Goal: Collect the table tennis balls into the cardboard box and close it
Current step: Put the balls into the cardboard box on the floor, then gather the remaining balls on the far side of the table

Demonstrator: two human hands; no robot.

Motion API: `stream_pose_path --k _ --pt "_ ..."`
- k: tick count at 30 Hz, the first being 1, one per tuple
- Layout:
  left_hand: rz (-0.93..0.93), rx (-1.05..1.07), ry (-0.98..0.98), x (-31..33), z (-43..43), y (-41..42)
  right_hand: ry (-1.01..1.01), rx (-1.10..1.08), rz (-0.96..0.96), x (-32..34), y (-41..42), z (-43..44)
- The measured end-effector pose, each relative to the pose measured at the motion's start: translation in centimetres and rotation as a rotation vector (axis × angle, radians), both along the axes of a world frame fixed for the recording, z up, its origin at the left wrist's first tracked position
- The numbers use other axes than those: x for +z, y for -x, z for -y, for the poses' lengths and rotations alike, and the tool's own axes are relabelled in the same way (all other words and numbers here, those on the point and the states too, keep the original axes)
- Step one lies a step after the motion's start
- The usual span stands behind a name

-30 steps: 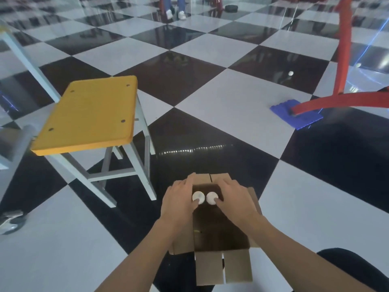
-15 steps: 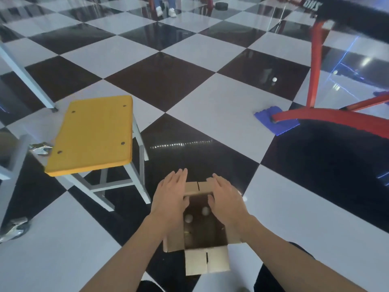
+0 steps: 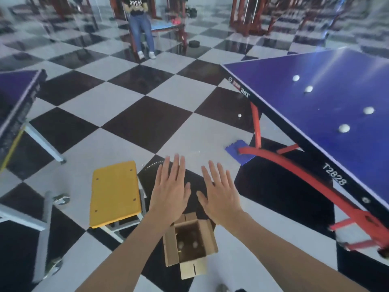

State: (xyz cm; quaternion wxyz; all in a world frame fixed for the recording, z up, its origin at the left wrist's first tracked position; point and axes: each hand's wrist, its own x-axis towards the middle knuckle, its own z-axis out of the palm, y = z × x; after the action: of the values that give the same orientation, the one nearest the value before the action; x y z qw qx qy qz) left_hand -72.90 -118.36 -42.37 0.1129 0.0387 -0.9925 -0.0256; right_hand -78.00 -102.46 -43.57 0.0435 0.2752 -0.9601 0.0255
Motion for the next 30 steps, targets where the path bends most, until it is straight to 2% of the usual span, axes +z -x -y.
stream_pose_path --k 4,7,14,22,30 --pt "-0.068 -0.088 0.025 8.5 -1.0 -1.0 0.039 -0.088 -0.074 8.2 -1.8 -1.4" --pt "-0.086 -0.152 0.038 12.7 -2.3 -2.3 0.01 -0.18 -0.104 12.0 -3.8 -3.3" --pt "-0.09 -0.357 0.072 18.6 -9.5 -3.7 0.01 -0.395 -0.164 17.4 -9.3 -11.6" --pt "-0.181 -0.707 0.049 21.3 -25.5 -6.0 0.05 -0.739 -0.241 20.7 -17.1 -27.7" --pt "-0.251 -1.01 0.047 21.9 -47.1 -13.9 0.021 -1.017 -0.272 21.3 -29.7 -47.0"
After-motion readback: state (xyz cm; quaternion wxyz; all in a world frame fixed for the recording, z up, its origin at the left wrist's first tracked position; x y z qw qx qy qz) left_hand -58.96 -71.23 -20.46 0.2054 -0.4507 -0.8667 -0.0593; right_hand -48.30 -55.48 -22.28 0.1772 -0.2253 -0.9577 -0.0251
